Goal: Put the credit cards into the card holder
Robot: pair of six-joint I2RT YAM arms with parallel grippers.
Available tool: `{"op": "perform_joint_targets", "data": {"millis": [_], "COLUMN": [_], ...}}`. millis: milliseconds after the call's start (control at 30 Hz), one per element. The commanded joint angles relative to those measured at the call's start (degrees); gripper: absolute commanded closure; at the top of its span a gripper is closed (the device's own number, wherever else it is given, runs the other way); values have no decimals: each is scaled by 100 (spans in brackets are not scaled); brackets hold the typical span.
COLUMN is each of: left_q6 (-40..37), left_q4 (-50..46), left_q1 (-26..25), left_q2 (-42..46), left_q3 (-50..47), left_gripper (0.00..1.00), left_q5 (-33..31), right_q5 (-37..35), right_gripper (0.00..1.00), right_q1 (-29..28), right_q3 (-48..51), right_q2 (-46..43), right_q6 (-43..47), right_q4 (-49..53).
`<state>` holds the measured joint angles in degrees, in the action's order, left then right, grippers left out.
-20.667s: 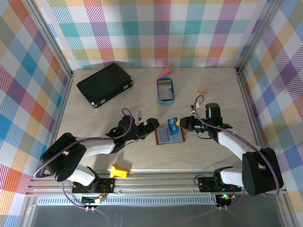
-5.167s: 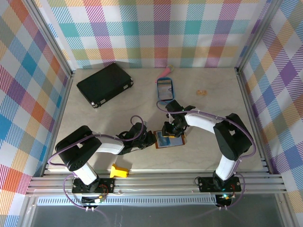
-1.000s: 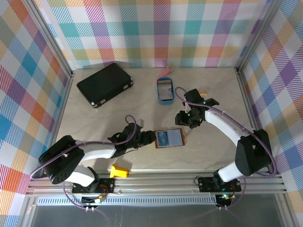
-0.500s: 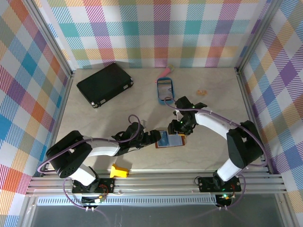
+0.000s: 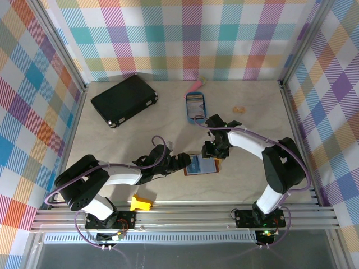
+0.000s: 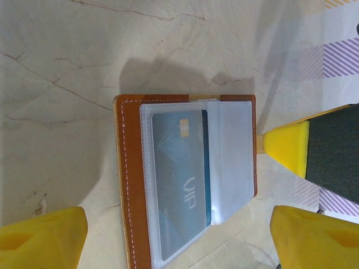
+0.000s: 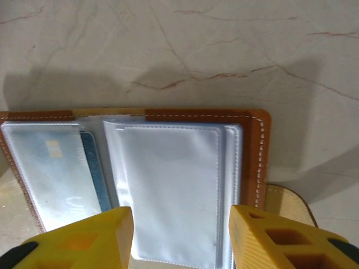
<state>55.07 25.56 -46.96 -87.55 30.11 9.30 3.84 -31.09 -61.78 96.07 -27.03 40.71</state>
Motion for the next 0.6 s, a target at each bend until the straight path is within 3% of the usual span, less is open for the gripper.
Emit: {"op": "perform_joint_targets", "data": {"millis": [0, 233, 567], "left_q6": [6, -20, -123], "left_q4": [20, 296, 344], "left_q1": [25, 21, 6], "left_q2": [-16, -195, -393], "left_q3": [57, 99, 307], "left_gripper": [15, 18, 20], "left_q5": [-100, 94, 327], "right_q5": [-151, 397, 546], "right_gripper": [51, 51, 51], "right_q1": [84, 195, 349], "right_q3": [-13, 138, 289], "right_q2": [155, 289, 524], "right_q6": [-170, -113, -154], "right_q4": [126, -231, -361]}}
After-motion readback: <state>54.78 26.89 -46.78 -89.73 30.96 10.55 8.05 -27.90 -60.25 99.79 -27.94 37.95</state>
